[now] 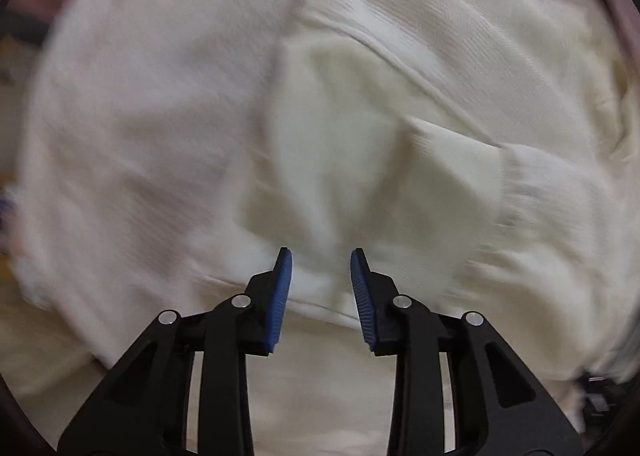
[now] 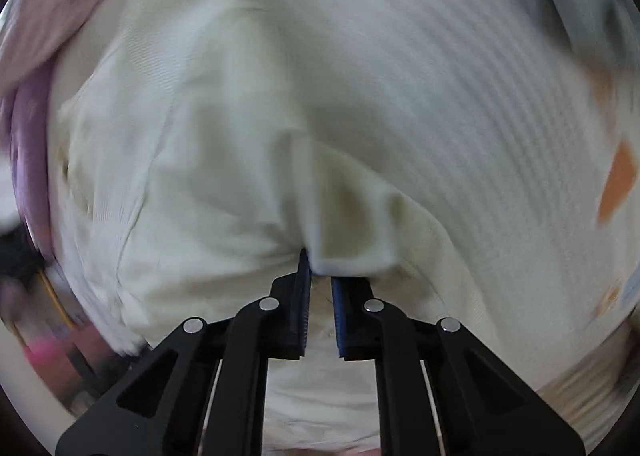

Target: Fold large clothes

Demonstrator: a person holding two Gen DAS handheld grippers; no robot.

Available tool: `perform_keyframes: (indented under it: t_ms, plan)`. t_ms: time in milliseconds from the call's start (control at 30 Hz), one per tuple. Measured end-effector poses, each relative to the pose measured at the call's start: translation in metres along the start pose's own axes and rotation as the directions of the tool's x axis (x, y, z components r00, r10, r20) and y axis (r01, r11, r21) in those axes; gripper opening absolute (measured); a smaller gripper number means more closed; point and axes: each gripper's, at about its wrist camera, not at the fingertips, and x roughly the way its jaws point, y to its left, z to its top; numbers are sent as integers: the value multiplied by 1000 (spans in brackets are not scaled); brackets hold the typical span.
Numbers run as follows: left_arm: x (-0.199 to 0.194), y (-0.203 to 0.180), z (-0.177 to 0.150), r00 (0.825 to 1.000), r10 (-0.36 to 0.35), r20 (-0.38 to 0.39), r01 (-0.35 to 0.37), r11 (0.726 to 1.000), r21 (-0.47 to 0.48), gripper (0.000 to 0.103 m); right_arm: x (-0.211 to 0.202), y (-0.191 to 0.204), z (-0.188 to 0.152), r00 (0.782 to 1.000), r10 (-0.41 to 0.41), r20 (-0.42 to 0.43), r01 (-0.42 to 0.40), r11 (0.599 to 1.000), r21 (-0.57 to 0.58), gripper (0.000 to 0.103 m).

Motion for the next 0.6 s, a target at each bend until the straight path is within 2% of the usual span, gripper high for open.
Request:
perform_keyframes:
  t_ms: [33,67,100,133,167,200,233,267,300,333,367,400,433,467,500,533,600]
  plan:
    - [-4,1,1,999,37,9,-37,999,30,31,-5,-1,-3,1000,-15,-18,15,1000,14,12]
    - [-11,3,1,999,27,28,-29,998,62,31,-13,6,-7,997,-75,-27,74,997,-30,18]
    - [-20,7,1,999,-24,44,20,996,81,30,-24,15,-14,990,-138,-16,136,987,-89,25]
    - [-27,9,1,997,-60,47,56,995,86,29,-34,22,-19,986,-169,8,169,977,-131,26]
    - [-35,11,1,993,-107,50,103,991,85,28,-52,31,-28,983,-173,59,181,965,-188,26]
    - [-44,11,1,985,-162,58,157,984,86,28,-70,39,-34,983,-141,115,165,958,-236,33]
    - [-49,9,5,977,-205,62,199,976,90,28,-87,48,-37,976,-119,183,168,944,-283,42]
    - [-55,4,8,964,-259,64,252,962,101,28,-97,57,-39,961,-114,254,196,925,-325,69]
    - [-56,-5,14,952,-300,62,291,949,118,28,-103,67,-40,936,-108,335,239,894,-378,77]
    - [-53,-16,18,949,-310,53,301,944,133,28,-100,79,-35,914,-107,392,286,853,-436,75]
    - [-45,-31,23,953,-299,35,291,945,152,28,-90,85,-29,913,-118,391,304,834,-460,59]
    - [-31,-48,28,962,-274,10,269,949,167,28,-65,85,-13,930,-157,331,305,834,-460,27]
    - [-17,-60,32,967,-255,-12,253,952,173,28,-45,78,3,948,-185,260,287,850,-442,16]
    - [1,-72,36,973,-229,-23,230,958,172,27,-14,65,22,967,-196,161,245,884,-398,11]
    - [5,-76,38,975,-220,2,217,962,168,26,5,53,36,979,-164,123,198,913,-357,8]
    - [2,-79,38,979,-203,10,198,964,177,26,6,48,43,983,-146,115,176,925,-336,8]
    - [-10,-80,34,983,-182,-5,178,957,227,25,-10,53,46,978,-178,104,203,923,-328,10]
